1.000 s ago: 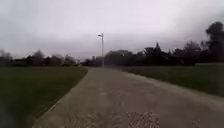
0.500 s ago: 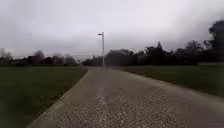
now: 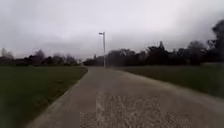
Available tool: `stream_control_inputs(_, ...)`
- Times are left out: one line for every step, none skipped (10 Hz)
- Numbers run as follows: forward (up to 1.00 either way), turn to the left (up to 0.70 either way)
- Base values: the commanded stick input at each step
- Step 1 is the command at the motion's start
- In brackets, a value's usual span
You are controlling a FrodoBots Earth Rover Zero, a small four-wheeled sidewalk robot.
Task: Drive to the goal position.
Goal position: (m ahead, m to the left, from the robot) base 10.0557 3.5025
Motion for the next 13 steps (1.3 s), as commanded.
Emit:
stream_control_inputs(0.85, 0.02)
stream_control_inputs(0.85, 0.07)
stream_control_inputs(0.85, 0.33)
stream_control_inputs(0.85, 0.24)
stream_control_inputs(0.85, 0.15)
stream_control_inputs(0.85, 0.01)
stream_control_inputs(0.85, 0.0)
stream_control_inputs(0.85, 0.0)
stream_control_inputs(0.85, 0.0)
stream_control_inputs(0.85, 0.0)
stream_control_inputs(0.85, 0.0)
stream_control_inputs(0.81, 0.0)
stream_control_inputs(0.79, 0.0)
